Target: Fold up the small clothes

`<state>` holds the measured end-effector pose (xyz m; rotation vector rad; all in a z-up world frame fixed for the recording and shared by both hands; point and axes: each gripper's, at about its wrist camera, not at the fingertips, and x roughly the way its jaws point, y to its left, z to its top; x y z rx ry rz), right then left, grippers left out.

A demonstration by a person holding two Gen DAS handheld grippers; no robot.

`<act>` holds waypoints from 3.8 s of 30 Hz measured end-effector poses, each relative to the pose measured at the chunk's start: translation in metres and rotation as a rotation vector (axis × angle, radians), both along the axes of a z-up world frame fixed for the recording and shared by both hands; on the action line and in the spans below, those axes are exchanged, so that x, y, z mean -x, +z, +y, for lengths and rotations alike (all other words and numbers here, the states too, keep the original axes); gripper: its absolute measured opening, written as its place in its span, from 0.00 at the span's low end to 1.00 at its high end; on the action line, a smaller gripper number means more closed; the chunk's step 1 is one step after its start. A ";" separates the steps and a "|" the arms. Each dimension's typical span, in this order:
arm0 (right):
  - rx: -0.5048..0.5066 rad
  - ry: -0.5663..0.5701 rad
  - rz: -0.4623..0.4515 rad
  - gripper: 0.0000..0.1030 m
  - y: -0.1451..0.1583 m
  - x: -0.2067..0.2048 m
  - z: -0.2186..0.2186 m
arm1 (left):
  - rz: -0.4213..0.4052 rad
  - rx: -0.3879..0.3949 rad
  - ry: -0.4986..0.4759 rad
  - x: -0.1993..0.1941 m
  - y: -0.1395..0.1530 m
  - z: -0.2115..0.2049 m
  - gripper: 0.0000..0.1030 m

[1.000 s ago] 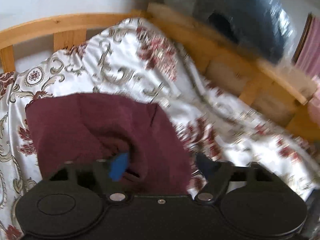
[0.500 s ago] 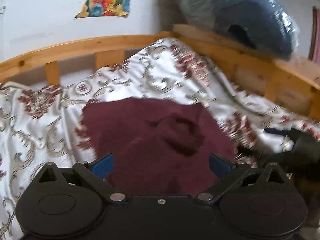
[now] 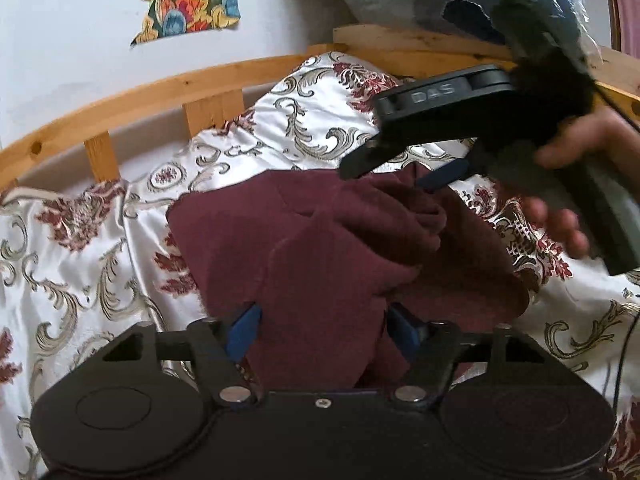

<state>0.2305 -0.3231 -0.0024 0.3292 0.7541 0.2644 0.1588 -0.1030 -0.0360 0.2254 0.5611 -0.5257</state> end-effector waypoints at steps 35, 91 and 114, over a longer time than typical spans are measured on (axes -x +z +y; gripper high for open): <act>0.113 -0.182 -0.118 0.07 -0.020 0.036 -0.075 | -0.141 -0.123 -0.228 0.051 -0.020 -0.040 0.55; 0.036 0.008 -0.141 0.42 -0.021 0.173 -0.029 | 0.371 0.284 0.152 -0.021 -0.033 0.036 1.00; 0.074 -0.179 -0.152 0.06 -0.010 0.057 -0.067 | 0.382 0.330 0.139 -0.017 -0.040 0.028 1.00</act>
